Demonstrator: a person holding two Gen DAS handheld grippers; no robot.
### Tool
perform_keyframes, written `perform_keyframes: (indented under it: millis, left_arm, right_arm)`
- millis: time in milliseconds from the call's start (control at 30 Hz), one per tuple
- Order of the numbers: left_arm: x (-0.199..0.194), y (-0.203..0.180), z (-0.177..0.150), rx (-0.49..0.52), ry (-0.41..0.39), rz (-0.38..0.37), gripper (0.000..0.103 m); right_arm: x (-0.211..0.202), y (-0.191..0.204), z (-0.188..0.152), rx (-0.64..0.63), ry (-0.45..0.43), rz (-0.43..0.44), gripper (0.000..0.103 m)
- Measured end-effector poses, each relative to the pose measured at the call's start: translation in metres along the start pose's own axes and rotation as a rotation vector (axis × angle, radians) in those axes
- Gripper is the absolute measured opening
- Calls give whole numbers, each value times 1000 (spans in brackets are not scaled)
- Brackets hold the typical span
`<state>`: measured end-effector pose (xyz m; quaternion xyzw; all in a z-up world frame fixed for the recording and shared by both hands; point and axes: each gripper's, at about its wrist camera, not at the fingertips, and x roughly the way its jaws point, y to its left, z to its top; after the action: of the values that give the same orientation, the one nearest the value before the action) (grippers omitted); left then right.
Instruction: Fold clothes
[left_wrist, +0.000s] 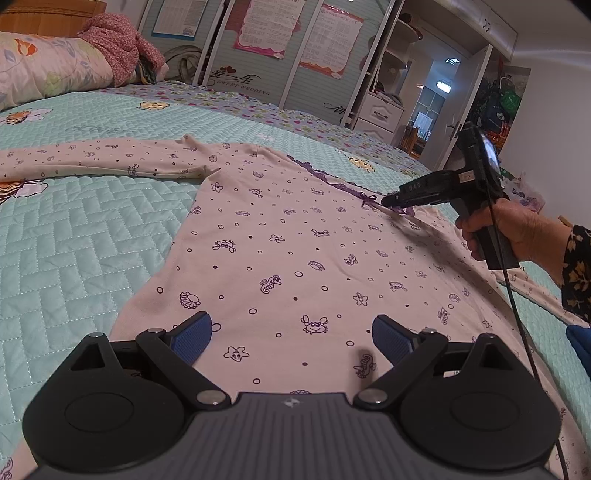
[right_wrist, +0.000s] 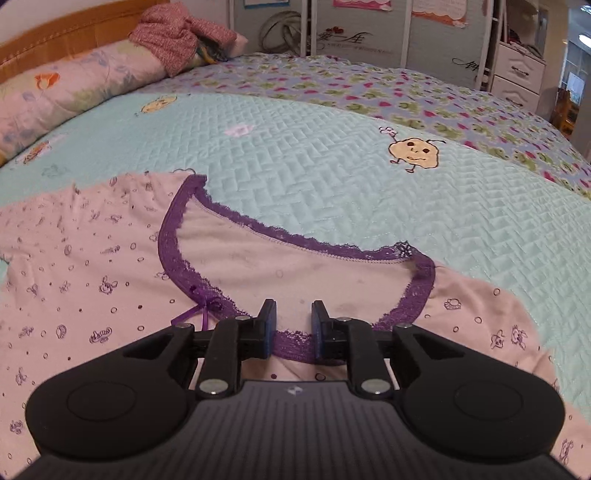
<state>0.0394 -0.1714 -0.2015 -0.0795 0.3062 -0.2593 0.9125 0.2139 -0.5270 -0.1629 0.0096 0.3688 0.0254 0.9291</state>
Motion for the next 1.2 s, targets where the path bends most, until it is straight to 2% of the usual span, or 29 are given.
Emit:
perform_keyframes:
  millis: [133, 300, 433, 700, 800, 933, 1000, 1100, 1133, 1200]
  left_arm:
    - [0, 0, 0, 1, 0, 1, 97]
    - [-1, 0, 0, 0, 0, 0, 97]
    - [-2, 1, 0, -2, 0, -2, 97]
    - [-2, 0, 1, -2, 3, -2, 97]
    - [-2, 0, 1, -5, 3, -4, 97]
    - [-2, 1, 1, -7, 4, -7, 97]
    - [-2, 1, 1, -7, 5, -7, 97]
    - [-3, 1, 1, -7, 5, -8, 97]
    - [-3, 1, 1, -7, 6, -10, 98]
    - [-2, 1, 1, -7, 8, -16, 99]
  right_arm:
    - [-8, 13, -1, -40, -40, 70, 21]
    - [13, 18, -1, -79, 10, 21, 22]
    - [13, 11, -2, -37, -14, -15, 22]
    - [-27, 23, -12, 15, -72, 85, 22]
    - [-33, 37, -22, 1, -47, 134, 22]
    - [-26, 50, -28, 21, -4, 136, 22]
    - [-20, 54, -32, 59, 46, 213, 25]
    - [-27, 64, -34, 27, 69, 292, 25]
    - [-30, 64, -33, 32, 65, 303, 24]
    - [-33, 58, -27, 32, 22, 228, 25]
